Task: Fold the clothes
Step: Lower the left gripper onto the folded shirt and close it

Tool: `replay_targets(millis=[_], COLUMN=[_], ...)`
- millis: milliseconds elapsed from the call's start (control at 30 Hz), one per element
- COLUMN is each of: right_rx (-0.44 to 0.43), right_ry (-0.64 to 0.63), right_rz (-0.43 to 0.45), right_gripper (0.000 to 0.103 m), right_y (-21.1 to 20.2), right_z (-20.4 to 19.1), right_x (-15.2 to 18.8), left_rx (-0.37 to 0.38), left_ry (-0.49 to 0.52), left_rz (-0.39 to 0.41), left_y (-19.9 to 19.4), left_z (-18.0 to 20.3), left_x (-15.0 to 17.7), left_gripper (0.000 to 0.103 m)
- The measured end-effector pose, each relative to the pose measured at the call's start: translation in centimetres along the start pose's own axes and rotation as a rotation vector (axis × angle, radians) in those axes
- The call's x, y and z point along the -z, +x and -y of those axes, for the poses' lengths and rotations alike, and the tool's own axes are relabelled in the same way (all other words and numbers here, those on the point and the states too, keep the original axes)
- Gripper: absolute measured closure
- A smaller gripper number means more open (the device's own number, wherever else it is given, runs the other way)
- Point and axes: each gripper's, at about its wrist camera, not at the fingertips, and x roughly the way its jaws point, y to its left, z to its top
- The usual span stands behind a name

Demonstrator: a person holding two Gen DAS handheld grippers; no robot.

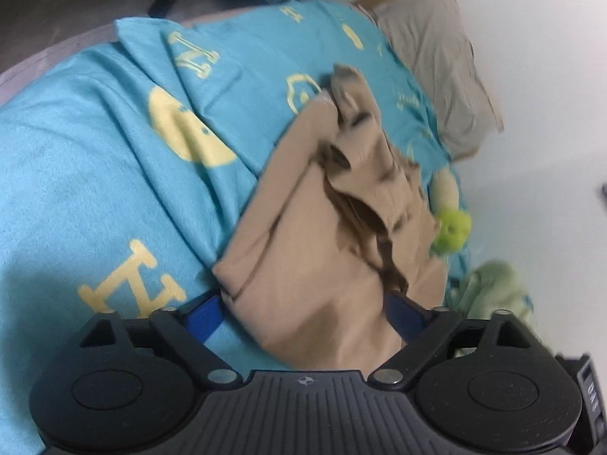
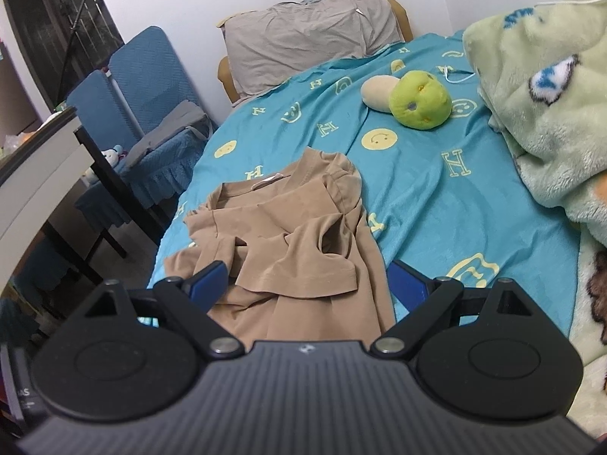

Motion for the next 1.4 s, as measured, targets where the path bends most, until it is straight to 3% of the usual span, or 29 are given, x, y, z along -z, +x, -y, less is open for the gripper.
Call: replay_targets(millis=[167, 233, 267, 433, 600, 667, 700, 733, 900, 967, 1100, 1133, 1200, 1300, 1400], right_rx=[0.000, -0.001, -0.001, -0.001, -0.009, -0.012, -0.013, -0.014, -0.020, -0.024, -0.036, -0.043, -0.071, -0.148, -0.263], right_ry=[0.024, 0.032, 0.035, 0.051, 0.077, 0.083, 0.085, 0.086, 0.096, 0.101, 0.122, 0.133, 0.171, 0.287, 0.461], right_rz=[-0.008, -0.010, -0.011, -0.016, -0.021, -0.023, -0.024, -0.025, -0.032, -0.036, -0.049, -0.056, -0.074, -0.129, -0.255], right_gripper=[0.010, 0.010, 0.010, 0.010, 0.010, 0.010, 0.010, 0.010, 0.010, 0.010, 0.010, 0.010, 0.010, 0.010, 0.010], right_y=[0.3, 0.3, 0.3, 0.4, 0.4, 0.5, 0.5, 0.6, 0.7, 0.8, 0.8, 0.8, 0.7, 0.7, 1.9], right_z=[0.4, 0.5, 0.5, 0.8, 1.2, 1.2, 1.2, 1.3, 1.3, 1.4, 1.6, 1.6, 1.8, 2.6, 3.6], right_x=[0.1, 0.1, 0.1, 0.1, 0.1, 0.0, 0.0, 0.0, 0.0, 0.0, 0.2, 0.3, 0.5, 1.3, 3.1], left_rx=[-0.018, -0.015, -0.016, 0.005, -0.031, -0.049, -0.054, -0.053, 0.000, 0.002, -0.021, -0.018, 0.009, 0.056, 0.101], left_ry=[-0.010, -0.008, -0.005, 0.015, -0.022, -0.054, -0.066, -0.073, -0.069, -0.058, -0.040, -0.057, -0.097, -0.068, -0.036], left_rz=[0.053, 0.074, 0.084, 0.131, 0.087, 0.060, 0.046, 0.033, -0.005, 0.001, 0.022, 0.026, 0.034, 0.076, 0.116], left_y=[-0.4, -1.0, -1.3, -3.1, -2.7, -2.3, -2.0, -1.7, -0.6, -0.1, 0.5, 0.4, 0.1, -1.1, -2.2], left_z=[-0.7, -0.8, -0.8, 0.2, -0.4, -0.9, -1.1, -1.2, -1.1, -0.9, -0.9, -1.3, -1.9, -0.9, 0.2], left_x=[0.0, 0.0, 0.0, 0.5, 0.6, 0.4, 0.4, 0.4, 0.3, 0.2, 0.0, 0.0, -0.1, 0.0, 0.0], left_gripper=[0.058, 0.086, 0.092, 0.092, 0.089, 0.078, 0.063, 0.055, 0.043, 0.047, 0.085, 0.089, 0.092, 0.093, 0.093])
